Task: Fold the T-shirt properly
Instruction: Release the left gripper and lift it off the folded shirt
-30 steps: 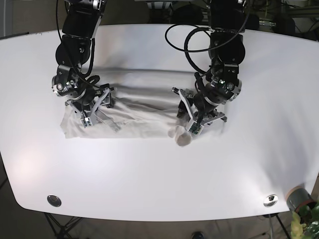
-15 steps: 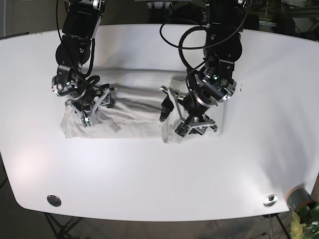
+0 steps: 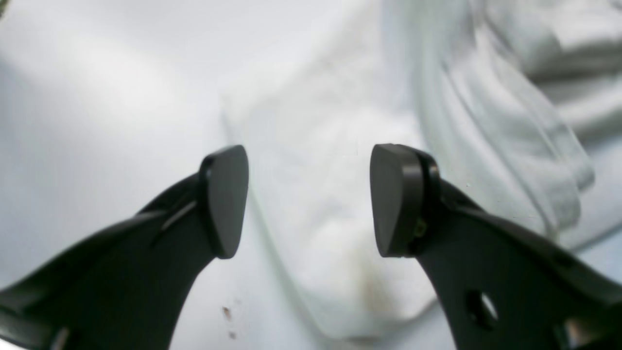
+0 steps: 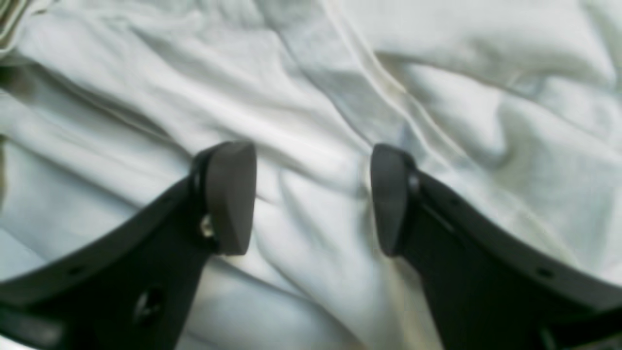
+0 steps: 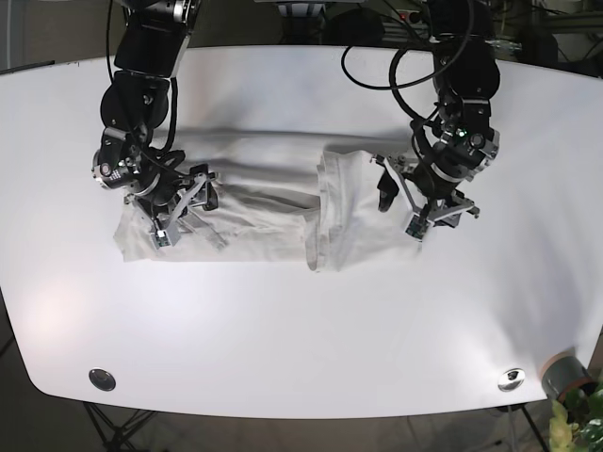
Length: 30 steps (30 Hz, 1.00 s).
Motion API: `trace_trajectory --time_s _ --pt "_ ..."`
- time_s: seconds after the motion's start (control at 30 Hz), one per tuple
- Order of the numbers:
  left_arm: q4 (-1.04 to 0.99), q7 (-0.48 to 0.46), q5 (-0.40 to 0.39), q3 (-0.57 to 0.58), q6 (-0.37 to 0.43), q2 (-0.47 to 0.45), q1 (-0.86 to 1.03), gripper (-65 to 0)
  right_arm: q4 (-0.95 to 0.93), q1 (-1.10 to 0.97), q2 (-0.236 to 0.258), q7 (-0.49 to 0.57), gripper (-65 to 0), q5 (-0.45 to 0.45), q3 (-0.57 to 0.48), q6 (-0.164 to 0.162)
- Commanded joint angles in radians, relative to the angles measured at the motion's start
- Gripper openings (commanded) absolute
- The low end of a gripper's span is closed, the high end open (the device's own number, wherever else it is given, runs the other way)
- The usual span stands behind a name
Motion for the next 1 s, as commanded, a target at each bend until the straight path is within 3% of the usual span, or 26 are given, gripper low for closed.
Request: trace_trajectory --time_s 0.0,0.2,0.37,0.6,0.7,0.8,0.87,0.97 --pt "-0.014 -0.039 -0.016 0.024 -0.027 -0.012 -0.006 -28.1 0.044 0.030 0.011 0.006 -30.0 0.034 0.002 -0.001" --pt "-0.138 -0.123 -0.009 0.063 -0.053 -0.019 0.014 -37.8 0.133 0.030 0.007 -0.021 -30.0 0.046 0.002 -0.001" --pt "-0.210 -0.177 -0.010 0.138 -0.052 -0.064 0.012 -37.9 0.187 0.028 0.007 -0.046 -30.0 0.046 0.021 0.001" --pt "-0.164 -0.189 -0.010 0.221 -0.050 -0.102 0.012 -37.8 0.259 0.042 -0.020 -0.087 -29.6 0.049 0.150 0.012" --pt "-0.112 -0.189 -0.010 0.198 -0.050 -0.096 0.012 -37.8 0.253 0.066 -0.018 -0.129 -29.6 0.108 0.236 0.036" --pt "-0.049 -0.189 -0.012 0.176 -0.050 -0.096 0.012 -37.8 0.214 0.083 -0.015 -0.173 -29.5 0.186 0.322 0.038" --pt "-0.014 -0.189 -0.016 0.150 -0.050 -0.093 0.012 -37.8 0.167 0.106 0.017 -0.190 -29.2 0.227 0.371 0.038" --pt "0.031 -0.188 -0.018 0.080 -0.056 -0.049 0.017 -37.6 0.062 0.120 0.066 -0.195 -20.5 0.289 0.420 0.036"
